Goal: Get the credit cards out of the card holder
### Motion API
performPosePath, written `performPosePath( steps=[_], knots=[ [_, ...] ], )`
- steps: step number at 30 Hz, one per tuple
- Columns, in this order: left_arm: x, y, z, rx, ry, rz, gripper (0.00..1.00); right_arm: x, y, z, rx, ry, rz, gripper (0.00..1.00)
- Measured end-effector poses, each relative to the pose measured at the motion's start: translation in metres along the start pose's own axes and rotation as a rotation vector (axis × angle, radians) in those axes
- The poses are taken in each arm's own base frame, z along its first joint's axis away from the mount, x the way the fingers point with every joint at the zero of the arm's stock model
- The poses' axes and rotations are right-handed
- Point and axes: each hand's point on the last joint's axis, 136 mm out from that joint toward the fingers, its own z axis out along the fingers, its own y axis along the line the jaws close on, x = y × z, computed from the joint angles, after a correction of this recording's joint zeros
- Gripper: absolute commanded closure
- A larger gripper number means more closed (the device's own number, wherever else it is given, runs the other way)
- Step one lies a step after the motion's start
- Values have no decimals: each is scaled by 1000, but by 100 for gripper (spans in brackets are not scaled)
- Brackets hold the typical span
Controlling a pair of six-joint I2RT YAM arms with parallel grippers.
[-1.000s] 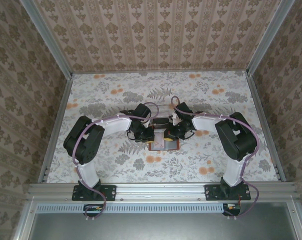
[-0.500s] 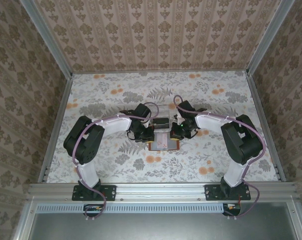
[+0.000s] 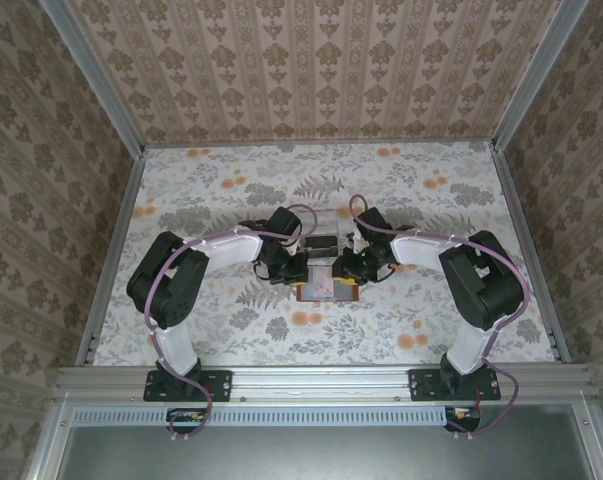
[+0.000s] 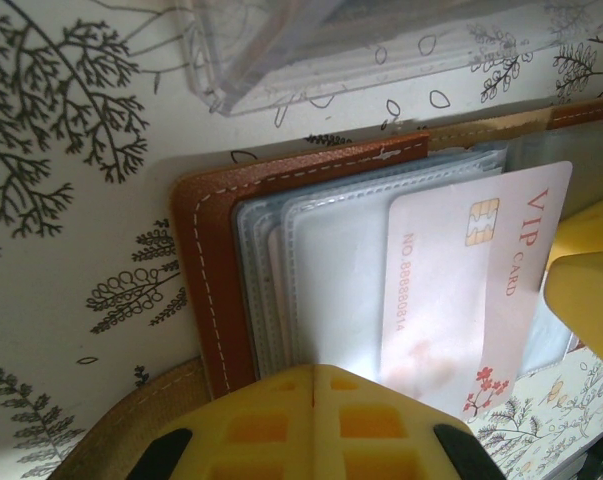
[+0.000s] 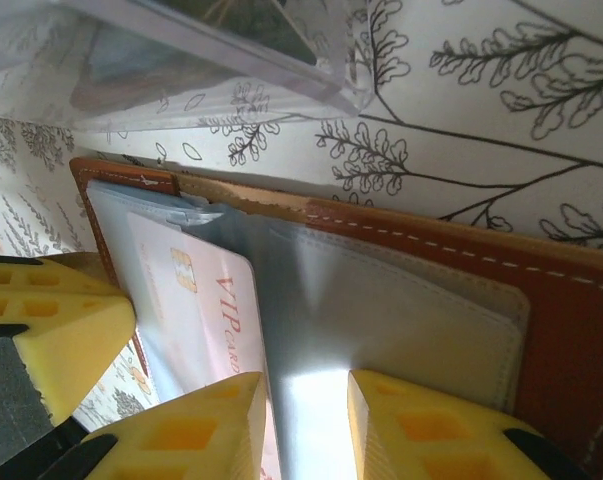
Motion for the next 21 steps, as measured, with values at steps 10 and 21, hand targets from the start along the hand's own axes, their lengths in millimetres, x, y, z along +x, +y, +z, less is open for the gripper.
performPosePath(
  steps=[10, 21],
  knots=[
    [0, 0, 0, -5, 8, 3, 99, -2, 12, 4, -96, -13, 11, 78],
    [0, 0, 0, -10, 16, -1, 99, -2, 22, 3, -143, -5, 9, 87]
  ],
)
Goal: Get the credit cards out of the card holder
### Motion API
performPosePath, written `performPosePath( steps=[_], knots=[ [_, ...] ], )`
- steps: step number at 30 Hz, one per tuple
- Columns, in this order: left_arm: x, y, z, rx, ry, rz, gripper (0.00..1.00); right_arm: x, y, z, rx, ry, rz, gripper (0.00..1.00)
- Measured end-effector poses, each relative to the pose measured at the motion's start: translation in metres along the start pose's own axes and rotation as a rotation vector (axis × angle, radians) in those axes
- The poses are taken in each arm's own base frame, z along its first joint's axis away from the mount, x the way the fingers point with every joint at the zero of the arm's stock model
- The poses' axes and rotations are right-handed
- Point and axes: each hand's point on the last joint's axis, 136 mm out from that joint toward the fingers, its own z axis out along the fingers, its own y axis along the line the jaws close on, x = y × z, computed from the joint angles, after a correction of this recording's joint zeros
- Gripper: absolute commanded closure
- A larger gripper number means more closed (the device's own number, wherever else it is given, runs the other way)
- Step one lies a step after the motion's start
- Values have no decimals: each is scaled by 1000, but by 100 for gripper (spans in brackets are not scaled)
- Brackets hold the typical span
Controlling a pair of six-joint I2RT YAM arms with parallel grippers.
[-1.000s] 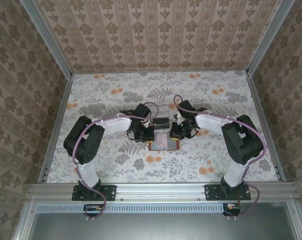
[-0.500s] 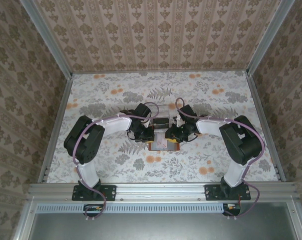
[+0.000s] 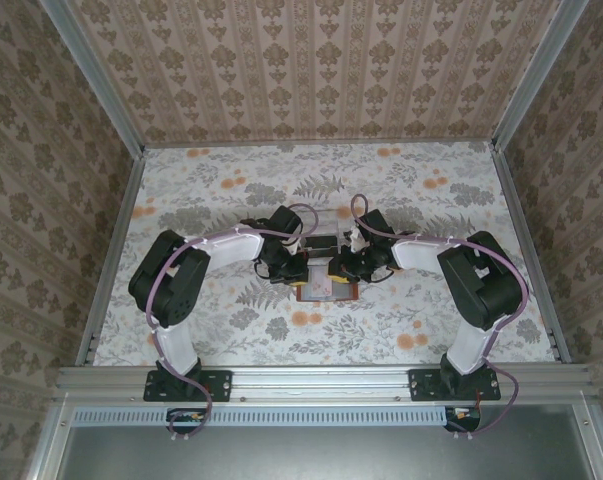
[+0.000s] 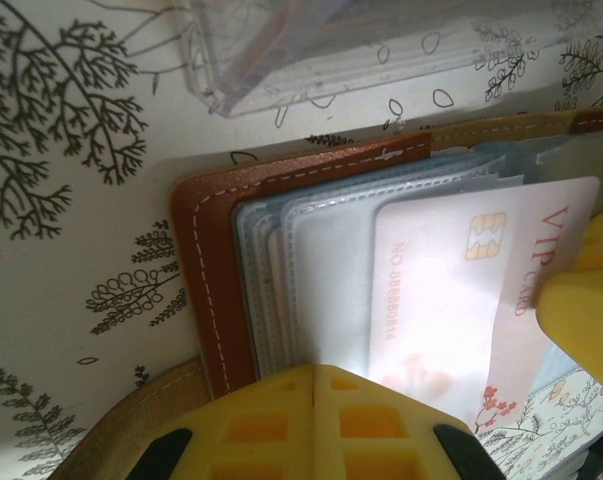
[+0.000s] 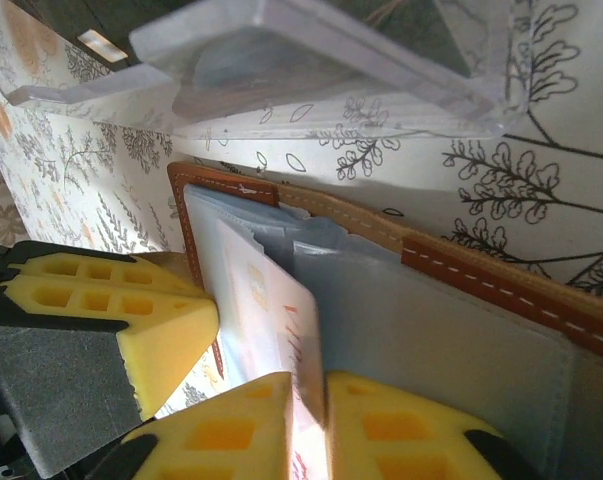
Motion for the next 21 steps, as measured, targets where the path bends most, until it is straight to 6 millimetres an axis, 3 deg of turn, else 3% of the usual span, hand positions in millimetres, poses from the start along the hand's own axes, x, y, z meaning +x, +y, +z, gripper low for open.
performPosePath(
  steps=[9, 21],
  knots=[
    [0, 0, 0, 0, 0, 0, 99, 2, -2, -3, 16, 2, -13, 97],
    [0, 0, 0, 0, 0, 0, 99, -7, -10, -36, 185, -51, -80, 100]
  ],
)
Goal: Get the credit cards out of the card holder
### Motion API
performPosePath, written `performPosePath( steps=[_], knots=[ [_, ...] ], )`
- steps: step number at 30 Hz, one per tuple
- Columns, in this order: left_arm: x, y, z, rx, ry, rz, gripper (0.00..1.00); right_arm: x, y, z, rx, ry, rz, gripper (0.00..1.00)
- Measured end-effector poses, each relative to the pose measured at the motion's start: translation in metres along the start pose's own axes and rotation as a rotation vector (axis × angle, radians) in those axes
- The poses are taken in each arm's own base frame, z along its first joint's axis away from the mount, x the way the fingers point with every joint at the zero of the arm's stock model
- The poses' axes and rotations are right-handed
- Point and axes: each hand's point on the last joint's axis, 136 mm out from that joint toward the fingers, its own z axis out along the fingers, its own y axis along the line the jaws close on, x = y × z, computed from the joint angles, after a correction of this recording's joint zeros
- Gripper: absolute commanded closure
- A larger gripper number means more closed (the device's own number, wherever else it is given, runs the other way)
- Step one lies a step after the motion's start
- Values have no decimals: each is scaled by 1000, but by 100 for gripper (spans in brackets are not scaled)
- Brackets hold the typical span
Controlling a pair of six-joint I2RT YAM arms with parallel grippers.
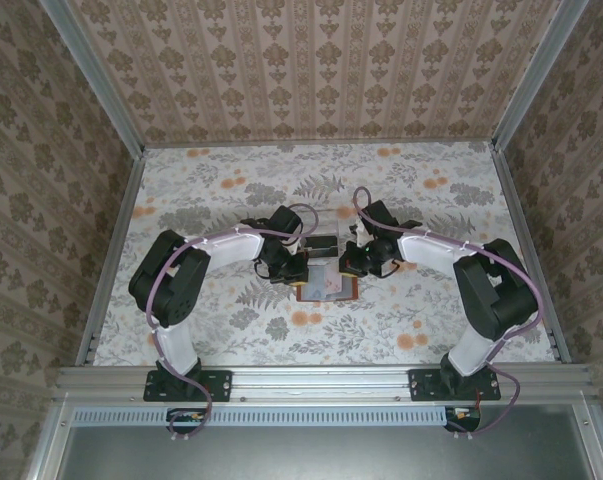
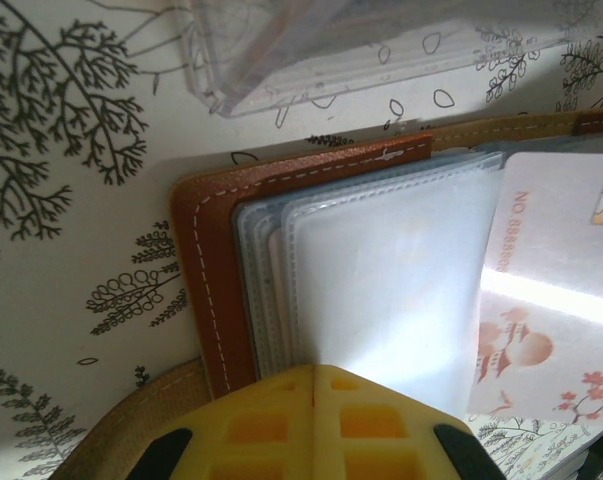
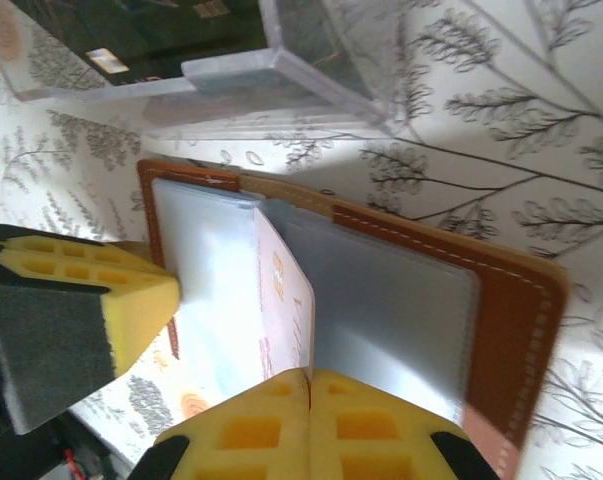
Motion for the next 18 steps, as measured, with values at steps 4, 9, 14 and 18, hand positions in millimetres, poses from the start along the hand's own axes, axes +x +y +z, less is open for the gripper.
performPosePath(
  steps=[4, 9, 14, 18],
  knots=[
    [0, 0, 0, 0, 0, 0, 99, 1, -6, -4, 46, 3, -9, 100],
    [0, 0, 0, 0, 0, 0, 99, 3, -7, -4, 58, 10, -17, 97],
    [0, 0, 0, 0, 0, 0, 99, 4, 1, -3, 25, 16, -9, 84],
    [0, 0, 0, 0, 0, 0, 99, 8, 11, 0, -6, 26, -8, 85]
  ],
)
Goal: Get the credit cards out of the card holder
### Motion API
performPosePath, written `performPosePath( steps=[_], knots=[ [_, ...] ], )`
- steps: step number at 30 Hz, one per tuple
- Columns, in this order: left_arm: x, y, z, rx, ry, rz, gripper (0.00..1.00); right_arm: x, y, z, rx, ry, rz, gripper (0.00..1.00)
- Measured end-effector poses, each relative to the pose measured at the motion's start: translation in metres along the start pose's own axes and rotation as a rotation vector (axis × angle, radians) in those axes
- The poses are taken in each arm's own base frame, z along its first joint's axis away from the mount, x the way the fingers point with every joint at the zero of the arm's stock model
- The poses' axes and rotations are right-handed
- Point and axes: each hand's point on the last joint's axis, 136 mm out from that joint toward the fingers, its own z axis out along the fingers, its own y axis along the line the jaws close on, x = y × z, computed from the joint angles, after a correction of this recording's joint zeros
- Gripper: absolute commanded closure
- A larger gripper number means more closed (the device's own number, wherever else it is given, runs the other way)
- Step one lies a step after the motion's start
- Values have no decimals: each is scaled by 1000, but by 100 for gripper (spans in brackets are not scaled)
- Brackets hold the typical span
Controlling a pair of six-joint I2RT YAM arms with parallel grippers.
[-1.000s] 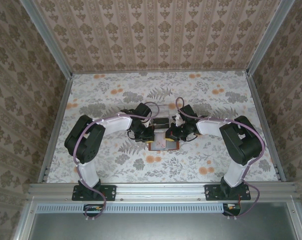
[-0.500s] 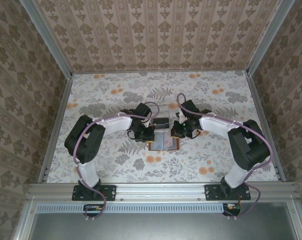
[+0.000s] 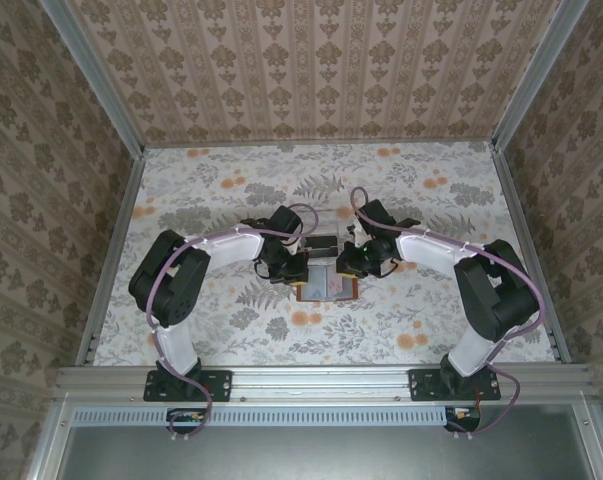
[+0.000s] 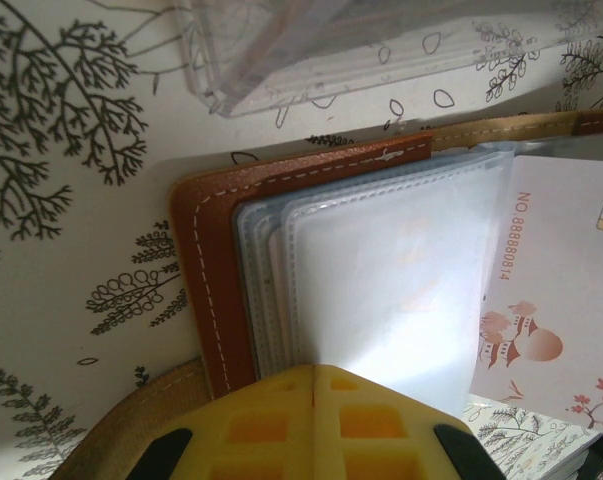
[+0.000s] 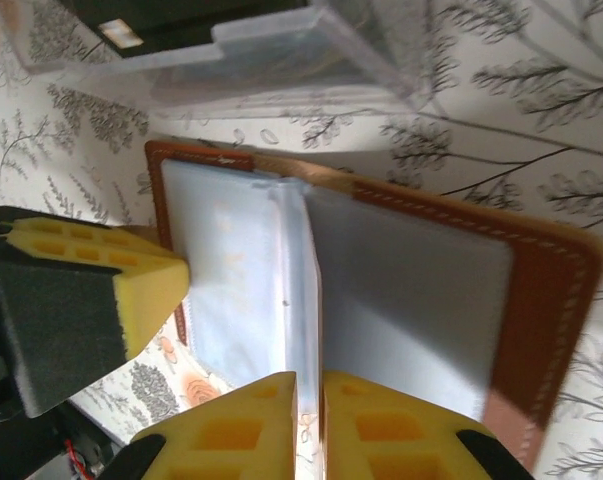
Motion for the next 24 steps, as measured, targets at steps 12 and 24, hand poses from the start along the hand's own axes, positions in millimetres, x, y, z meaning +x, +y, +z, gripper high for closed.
performPosePath(
  steps=[12, 24],
  knots=[
    [0, 0, 0, -1, 0, 0, 97, 6, 0, 2, 12, 19, 16, 94],
    [-5, 2, -14, -61, -15, 12, 92, -4, 17, -30, 35, 6, -84, 98]
  ],
)
